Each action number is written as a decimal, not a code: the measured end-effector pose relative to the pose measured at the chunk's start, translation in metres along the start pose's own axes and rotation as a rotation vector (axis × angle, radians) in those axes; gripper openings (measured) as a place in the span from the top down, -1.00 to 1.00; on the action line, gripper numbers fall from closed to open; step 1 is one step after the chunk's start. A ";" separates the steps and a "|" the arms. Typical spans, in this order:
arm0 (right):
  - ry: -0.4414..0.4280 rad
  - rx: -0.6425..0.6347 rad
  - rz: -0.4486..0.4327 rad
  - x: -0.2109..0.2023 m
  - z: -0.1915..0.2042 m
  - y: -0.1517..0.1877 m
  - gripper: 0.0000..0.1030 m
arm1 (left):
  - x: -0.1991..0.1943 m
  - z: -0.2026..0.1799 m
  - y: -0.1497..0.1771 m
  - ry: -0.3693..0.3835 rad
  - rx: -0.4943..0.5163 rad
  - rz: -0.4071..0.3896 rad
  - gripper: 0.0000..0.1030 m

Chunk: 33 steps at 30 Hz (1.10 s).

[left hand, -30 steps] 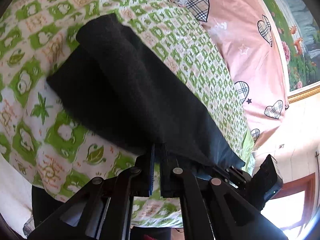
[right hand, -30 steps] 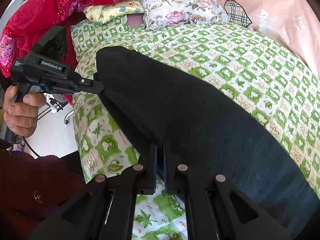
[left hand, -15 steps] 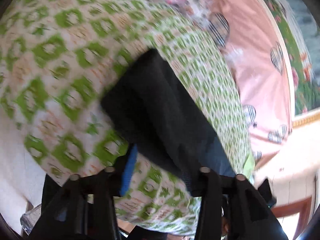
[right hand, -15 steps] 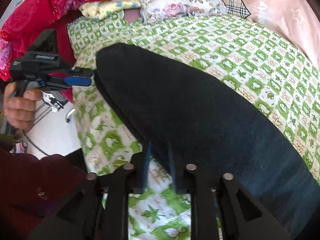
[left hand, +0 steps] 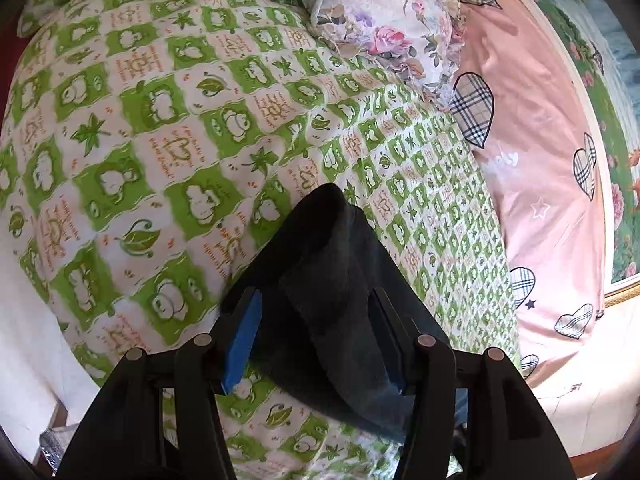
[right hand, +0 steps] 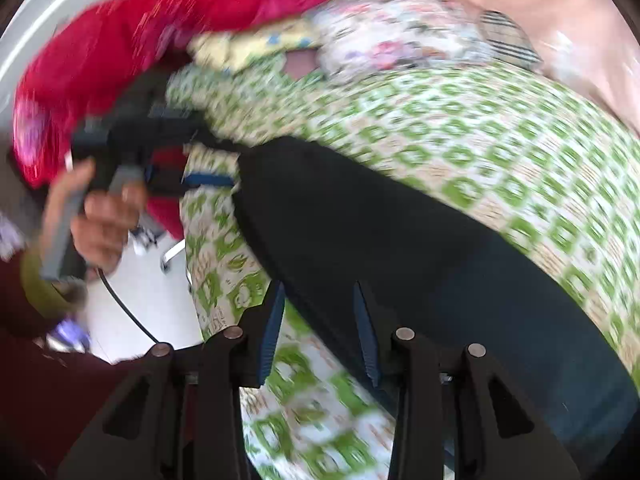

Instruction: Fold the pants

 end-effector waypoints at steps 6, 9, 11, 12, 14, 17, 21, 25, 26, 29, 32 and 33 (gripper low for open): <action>0.141 -0.103 0.062 0.039 0.018 -0.011 0.33 | 0.010 -0.001 -0.002 -0.039 0.056 0.008 0.64; 0.107 -0.064 0.041 0.031 0.011 -0.015 0.90 | 0.004 -0.005 0.002 -0.032 0.109 0.006 0.82; 0.089 -0.063 0.016 0.019 0.012 -0.018 0.90 | -0.001 -0.007 0.008 -0.018 0.138 0.015 0.83; 0.075 -0.070 0.005 0.012 0.015 -0.018 0.90 | -0.003 -0.007 0.014 -0.026 0.161 0.018 0.84; 0.061 -0.079 0.008 0.006 0.019 -0.015 0.90 | -0.002 -0.004 0.021 -0.047 0.187 0.024 0.84; -0.007 -0.044 0.050 0.017 0.017 -0.012 0.85 | 0.005 0.012 0.023 -0.082 0.189 0.023 0.81; -0.061 0.026 0.087 0.023 0.008 -0.006 0.82 | 0.001 0.025 0.020 -0.081 0.156 0.028 0.53; -0.095 0.108 0.012 -0.006 -0.018 -0.013 0.60 | -0.014 0.031 0.017 -0.144 0.151 -0.013 0.21; -0.089 0.144 -0.014 -0.015 -0.032 -0.016 0.51 | -0.015 0.032 0.018 -0.140 0.148 -0.008 0.11; -0.036 0.255 -0.085 -0.037 -0.081 -0.032 0.34 | -0.007 0.033 0.025 -0.100 0.116 0.042 0.06; -0.053 0.362 -0.086 -0.035 -0.132 -0.048 0.34 | 0.010 0.034 0.031 -0.109 0.088 0.084 0.03; -0.062 0.380 -0.076 -0.031 -0.141 -0.051 0.34 | 0.014 0.034 0.033 -0.109 0.079 0.094 0.03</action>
Point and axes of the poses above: each gripper's, at about its wrist camera, not at the fingertips, and x roughly the way its jaws point, z to its left, y to its underside, the point moved 6 cm from there along x, roughly the way its jaws point, and after that the axes turned 11 degrees about z, right-handed, at the moved point
